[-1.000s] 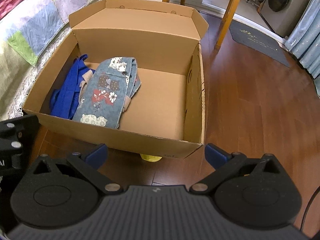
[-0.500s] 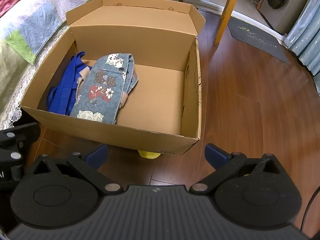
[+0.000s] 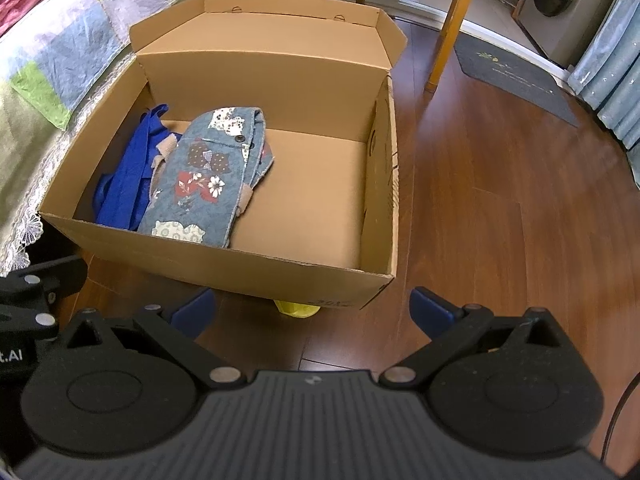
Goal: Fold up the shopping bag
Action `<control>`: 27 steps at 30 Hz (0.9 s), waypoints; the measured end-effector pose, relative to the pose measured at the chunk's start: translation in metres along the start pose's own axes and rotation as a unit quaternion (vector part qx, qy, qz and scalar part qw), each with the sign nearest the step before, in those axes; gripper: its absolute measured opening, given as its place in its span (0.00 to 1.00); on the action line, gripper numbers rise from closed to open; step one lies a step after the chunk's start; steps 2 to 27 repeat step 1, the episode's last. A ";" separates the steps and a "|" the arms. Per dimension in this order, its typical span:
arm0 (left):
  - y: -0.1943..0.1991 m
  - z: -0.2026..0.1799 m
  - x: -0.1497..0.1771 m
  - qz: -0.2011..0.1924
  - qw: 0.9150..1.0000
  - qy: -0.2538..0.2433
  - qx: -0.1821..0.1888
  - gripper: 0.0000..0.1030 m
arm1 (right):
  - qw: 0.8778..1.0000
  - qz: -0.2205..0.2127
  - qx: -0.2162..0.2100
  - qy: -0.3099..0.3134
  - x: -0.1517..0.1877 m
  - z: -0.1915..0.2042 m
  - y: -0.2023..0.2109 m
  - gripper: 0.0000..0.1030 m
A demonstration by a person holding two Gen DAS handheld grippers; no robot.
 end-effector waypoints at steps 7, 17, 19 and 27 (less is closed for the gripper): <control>0.000 0.001 0.000 0.000 1.000 0.000 -0.003 0.96 | 1.000 0.000 0.000 0.000 0.000 0.000 0.000 0.99; 0.000 0.001 0.000 0.000 1.000 0.000 -0.003 0.96 | 1.000 0.000 0.000 0.000 0.000 0.000 0.000 0.99; 0.000 0.001 0.000 0.000 1.000 0.000 -0.003 0.96 | 1.000 0.000 0.000 0.000 0.000 0.000 0.000 0.99; 0.000 0.001 0.000 0.000 1.000 0.000 -0.003 0.96 | 1.000 0.000 0.000 0.000 0.000 0.000 0.000 0.99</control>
Point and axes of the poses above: each gripper's, at about its wrist camera, not at the fingertips, and y roughly against the way its jaws point, z to its left, x to its underside, the point moved 6 cm from there along -y, roughly the way its jaws point, and after that the axes turned 6 degrees about -z, right-handed, at the moved point
